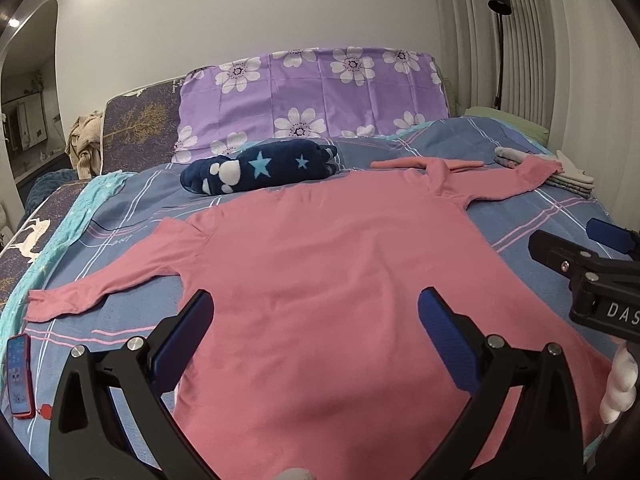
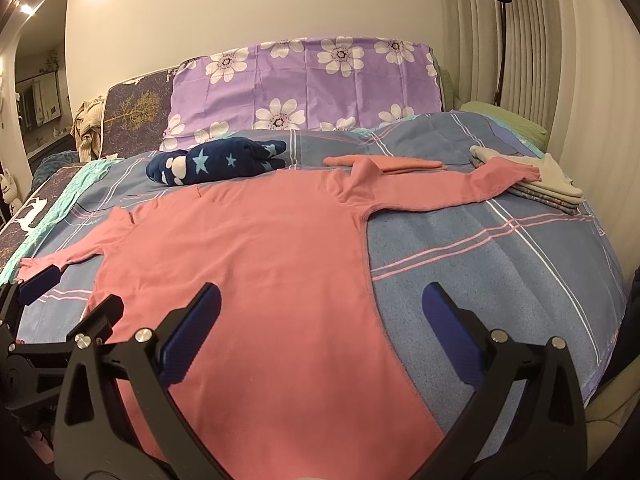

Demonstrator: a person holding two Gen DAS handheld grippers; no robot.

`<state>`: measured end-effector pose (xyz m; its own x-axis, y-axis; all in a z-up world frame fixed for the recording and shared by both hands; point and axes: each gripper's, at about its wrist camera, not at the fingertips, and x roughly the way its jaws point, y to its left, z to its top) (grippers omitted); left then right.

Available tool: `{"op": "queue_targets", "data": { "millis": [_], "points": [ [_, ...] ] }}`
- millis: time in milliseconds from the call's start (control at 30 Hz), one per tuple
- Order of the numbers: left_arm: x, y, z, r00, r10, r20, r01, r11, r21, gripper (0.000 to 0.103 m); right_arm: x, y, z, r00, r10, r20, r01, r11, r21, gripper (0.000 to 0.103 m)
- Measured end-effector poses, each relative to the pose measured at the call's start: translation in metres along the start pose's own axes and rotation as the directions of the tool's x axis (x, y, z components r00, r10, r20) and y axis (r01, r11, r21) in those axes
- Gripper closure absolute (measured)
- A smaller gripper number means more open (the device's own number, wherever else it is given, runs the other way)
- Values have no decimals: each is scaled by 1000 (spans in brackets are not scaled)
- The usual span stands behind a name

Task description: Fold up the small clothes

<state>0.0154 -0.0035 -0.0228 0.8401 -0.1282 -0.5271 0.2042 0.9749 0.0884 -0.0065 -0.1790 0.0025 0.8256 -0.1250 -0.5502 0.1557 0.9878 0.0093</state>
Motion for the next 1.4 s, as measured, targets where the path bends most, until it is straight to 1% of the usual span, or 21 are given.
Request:
{"op": "queue_targets", "data": {
  "millis": [200,433,533,600,633,933,1000,1067,1100,1133,1200,1267,1300,1333,1367,1400],
  "points": [
    [1,-5,-2,1000,22,-6,-22,999,31,1,-5,3,-4,999,5,33,-5,1000,-8,2],
    [-2,-9,-3,999,40,0,-40,998,40,2,-7,1,-7,999,12,31,-12,1000,4,3],
    [-2,-9,-4,999,42,-4,-42,998,38,4,-7,2,-9,999,12,31,-12,1000,0,6],
    [-1,-9,-5,999,47,-8,-47,998,33,5,-7,1,-9,999,11,32,-11,1000,-1,12],
    [-1,-8,-6,998,55,-10,-54,998,28,5,-7,1,-9,999,14,33,-14,1000,-1,13],
    [5,-5,-8,998,54,-27,-54,999,0,5,-6,3,-13,998,37,43,-37,999,-18,16],
    [6,-3,-9,999,44,-21,-44,999,-12,5,-4,5,-14,998,45,37,-44,999,-33,16],
    [4,0,-10,999,50,4,-50,998,-29,6,-3,7,-15,998,57,28,-55,997,-47,17],
    [3,2,-10,998,63,20,-63,997,-37,7,-3,8,-16,997,65,29,-63,997,-54,21],
    [3,4,-10,997,70,24,-69,997,-40,8,-4,9,-16,997,66,31,-64,996,-57,24],
    [5,8,-9,997,72,16,-71,996,-53,12,-5,9,-16,998,50,41,-48,997,-53,35],
    [9,14,-10,998,60,-6,-60,995,-81,24,-5,9,-16,998,49,41,-47,998,-48,42],
    [11,16,-10,999,51,-15,-52,994,-94,27,-5,9,-16,998,47,43,-45,998,-45,43],
    [13,19,-11,999,40,-27,-43,993,-109,33,-5,9,-15,998,45,43,-44,998,-45,45],
    [15,19,-11,999,34,-36,-38,992,-117,40,-4,9,-16,998,44,43,-42,998,-46,49],
    [16,20,-12,999,30,-46,-35,992,-121,44,-4,9,-16,998,42,43,-40,998,-47,52]
  ]
}}
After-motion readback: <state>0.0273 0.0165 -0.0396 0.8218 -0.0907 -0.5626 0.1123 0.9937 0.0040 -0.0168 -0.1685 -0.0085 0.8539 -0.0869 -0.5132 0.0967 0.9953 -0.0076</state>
